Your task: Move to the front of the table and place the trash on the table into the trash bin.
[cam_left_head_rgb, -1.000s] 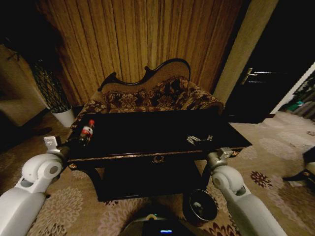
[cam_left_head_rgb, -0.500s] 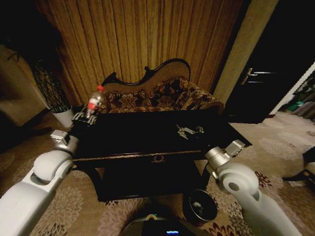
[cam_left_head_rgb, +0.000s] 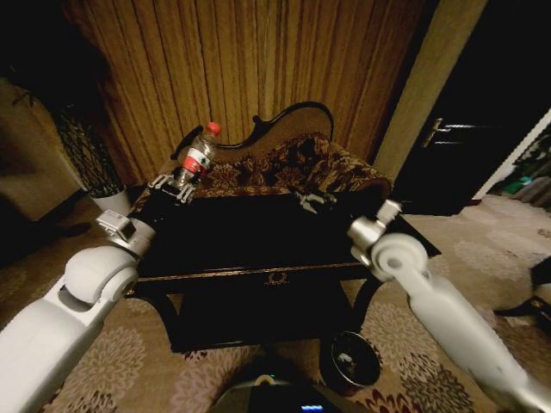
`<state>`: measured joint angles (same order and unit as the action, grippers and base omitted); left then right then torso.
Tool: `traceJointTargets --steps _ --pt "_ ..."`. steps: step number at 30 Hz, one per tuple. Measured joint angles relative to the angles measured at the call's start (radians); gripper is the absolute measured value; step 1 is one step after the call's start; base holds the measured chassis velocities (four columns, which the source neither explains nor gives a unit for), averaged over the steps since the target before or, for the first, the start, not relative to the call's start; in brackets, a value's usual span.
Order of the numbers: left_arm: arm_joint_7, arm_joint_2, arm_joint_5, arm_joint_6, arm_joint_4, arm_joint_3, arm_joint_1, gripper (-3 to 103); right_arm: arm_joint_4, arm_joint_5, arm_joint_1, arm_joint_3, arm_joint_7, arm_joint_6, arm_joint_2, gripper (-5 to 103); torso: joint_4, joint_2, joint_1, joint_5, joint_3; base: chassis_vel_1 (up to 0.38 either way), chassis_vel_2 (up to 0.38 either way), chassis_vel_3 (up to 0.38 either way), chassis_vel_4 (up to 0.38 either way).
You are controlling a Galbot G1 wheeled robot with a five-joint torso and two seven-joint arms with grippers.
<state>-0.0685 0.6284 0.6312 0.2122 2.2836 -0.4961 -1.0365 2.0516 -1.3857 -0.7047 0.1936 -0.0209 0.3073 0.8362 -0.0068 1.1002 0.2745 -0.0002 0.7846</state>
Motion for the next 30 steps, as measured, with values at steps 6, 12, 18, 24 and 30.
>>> traceJointTargets --steps 6,12,18,24,30 --pt "0.037 -0.029 0.008 -0.038 -0.031 0.036 0.049 33 -0.031 -0.007 0.058 -0.043 0.038 0.003 0.033 100 -0.0007 0.0 0.0 0.0001 0.0 0.0 0.0 0.0 0.0" --pt "0.067 -0.018 0.008 -0.059 -0.079 0.123 0.149 33 -0.073 0.0 0.133 -0.098 0.084 0.004 0.078 100 -0.0003 0.0 0.0 0.0001 0.0 0.0 0.0 0.0 0.0" --pt "0.082 0.013 -0.015 -0.071 -0.121 0.234 0.218 33 -0.097 0.003 0.177 -0.116 0.102 0.005 0.105 100 -0.0007 0.0 0.0 0.0002 0.0 0.0 0.0 0.0 0.0" --pt "0.09 0.035 -0.04 -0.082 -0.161 0.314 0.269 33 -0.101 0.011 0.185 -0.122 0.103 0.01 0.118 100 -0.0004 0.0 0.0 0.0 0.0 0.0 0.0 0.0 0.0" --pt "0.096 0.054 -0.047 -0.084 -0.177 0.379 0.333 33 -0.118 0.035 0.184 -0.136 0.125 0.017 0.116 100 -0.0006 0.0 0.0 0.0003 0.0 0.0 0.0 0.0 0.0"
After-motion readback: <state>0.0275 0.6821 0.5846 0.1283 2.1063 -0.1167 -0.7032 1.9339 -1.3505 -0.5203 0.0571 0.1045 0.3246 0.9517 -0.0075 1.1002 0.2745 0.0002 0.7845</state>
